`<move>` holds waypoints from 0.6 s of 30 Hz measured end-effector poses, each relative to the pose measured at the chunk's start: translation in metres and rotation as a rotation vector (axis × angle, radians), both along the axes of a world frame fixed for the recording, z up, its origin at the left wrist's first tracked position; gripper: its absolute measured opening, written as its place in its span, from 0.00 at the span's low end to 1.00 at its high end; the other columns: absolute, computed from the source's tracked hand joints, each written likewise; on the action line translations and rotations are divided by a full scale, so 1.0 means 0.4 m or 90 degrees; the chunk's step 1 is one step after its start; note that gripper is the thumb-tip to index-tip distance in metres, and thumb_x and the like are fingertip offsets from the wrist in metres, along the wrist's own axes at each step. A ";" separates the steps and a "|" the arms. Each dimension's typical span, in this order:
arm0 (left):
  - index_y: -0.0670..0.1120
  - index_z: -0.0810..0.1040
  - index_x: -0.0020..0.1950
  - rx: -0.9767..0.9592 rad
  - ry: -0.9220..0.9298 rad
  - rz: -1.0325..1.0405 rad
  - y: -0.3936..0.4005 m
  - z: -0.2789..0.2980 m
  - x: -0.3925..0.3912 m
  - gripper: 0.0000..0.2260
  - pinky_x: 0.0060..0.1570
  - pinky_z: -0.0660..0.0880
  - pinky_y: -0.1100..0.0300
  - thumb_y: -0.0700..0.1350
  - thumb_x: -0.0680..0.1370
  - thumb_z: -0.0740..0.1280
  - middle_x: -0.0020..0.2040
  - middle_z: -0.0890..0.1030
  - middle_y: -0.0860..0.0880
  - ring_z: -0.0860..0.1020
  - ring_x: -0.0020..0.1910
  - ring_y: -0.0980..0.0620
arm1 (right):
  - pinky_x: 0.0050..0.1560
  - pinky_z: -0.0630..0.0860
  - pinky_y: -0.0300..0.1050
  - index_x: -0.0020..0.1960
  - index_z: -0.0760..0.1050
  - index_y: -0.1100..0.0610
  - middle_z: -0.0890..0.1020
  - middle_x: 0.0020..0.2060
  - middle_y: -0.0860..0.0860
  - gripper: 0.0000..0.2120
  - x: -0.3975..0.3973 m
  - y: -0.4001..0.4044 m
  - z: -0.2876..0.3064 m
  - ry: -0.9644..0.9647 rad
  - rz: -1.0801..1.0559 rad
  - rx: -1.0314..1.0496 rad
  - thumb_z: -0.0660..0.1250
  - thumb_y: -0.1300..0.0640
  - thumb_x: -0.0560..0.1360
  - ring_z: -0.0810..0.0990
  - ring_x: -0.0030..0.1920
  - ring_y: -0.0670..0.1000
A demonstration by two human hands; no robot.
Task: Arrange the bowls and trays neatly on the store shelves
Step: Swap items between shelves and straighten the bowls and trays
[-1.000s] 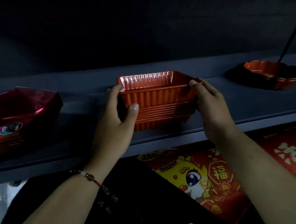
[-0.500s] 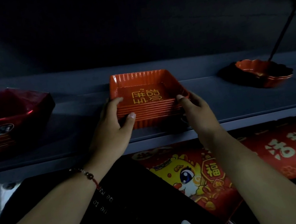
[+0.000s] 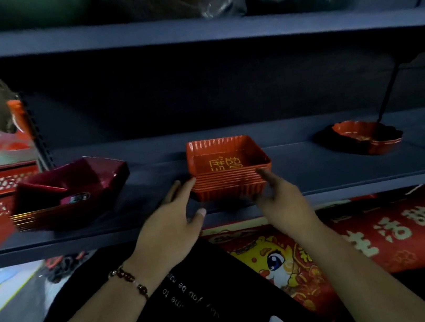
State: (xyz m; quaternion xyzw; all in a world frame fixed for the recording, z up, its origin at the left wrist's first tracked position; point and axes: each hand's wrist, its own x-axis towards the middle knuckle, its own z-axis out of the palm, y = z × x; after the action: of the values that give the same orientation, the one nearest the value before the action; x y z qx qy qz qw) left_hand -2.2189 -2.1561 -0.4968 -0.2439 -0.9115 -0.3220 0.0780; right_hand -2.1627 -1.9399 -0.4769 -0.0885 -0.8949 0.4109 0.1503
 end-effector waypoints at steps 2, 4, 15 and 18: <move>0.60 0.56 0.77 -0.054 0.068 0.026 -0.031 0.017 0.037 0.27 0.67 0.67 0.52 0.56 0.79 0.62 0.79 0.55 0.54 0.65 0.72 0.49 | 0.54 0.73 0.47 0.70 0.66 0.43 0.76 0.59 0.47 0.22 0.052 -0.043 0.025 0.002 0.056 0.080 0.63 0.53 0.77 0.76 0.54 0.49; 0.57 0.60 0.76 -0.090 0.131 0.029 -0.058 0.038 0.072 0.26 0.67 0.67 0.50 0.56 0.79 0.62 0.78 0.59 0.51 0.67 0.71 0.47 | 0.59 0.71 0.47 0.69 0.67 0.46 0.74 0.62 0.47 0.21 0.100 -0.078 0.061 0.007 0.100 0.170 0.64 0.54 0.76 0.73 0.62 0.51; 0.52 0.67 0.73 -0.120 0.398 0.105 -0.201 0.449 0.192 0.24 0.64 0.69 0.50 0.54 0.78 0.62 0.73 0.68 0.46 0.70 0.70 0.45 | 0.71 0.59 0.43 0.76 0.59 0.46 0.58 0.76 0.46 0.27 0.234 -0.222 0.505 0.121 0.101 0.376 0.62 0.49 0.78 0.57 0.75 0.48; 0.50 0.71 0.71 -0.155 0.458 0.139 -0.240 0.588 0.176 0.25 0.60 0.73 0.47 0.55 0.74 0.62 0.70 0.72 0.41 0.73 0.66 0.41 | 0.71 0.59 0.44 0.76 0.58 0.48 0.59 0.76 0.47 0.28 0.224 -0.257 0.620 0.157 0.094 0.441 0.62 0.49 0.78 0.58 0.75 0.49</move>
State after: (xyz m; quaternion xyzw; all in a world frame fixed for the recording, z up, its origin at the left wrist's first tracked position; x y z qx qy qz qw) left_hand -2.1485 -2.2521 -0.2616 -0.2506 -0.8780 -0.0954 0.3966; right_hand -2.0732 -2.0426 -0.2288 0.0827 -0.9600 0.1012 0.2475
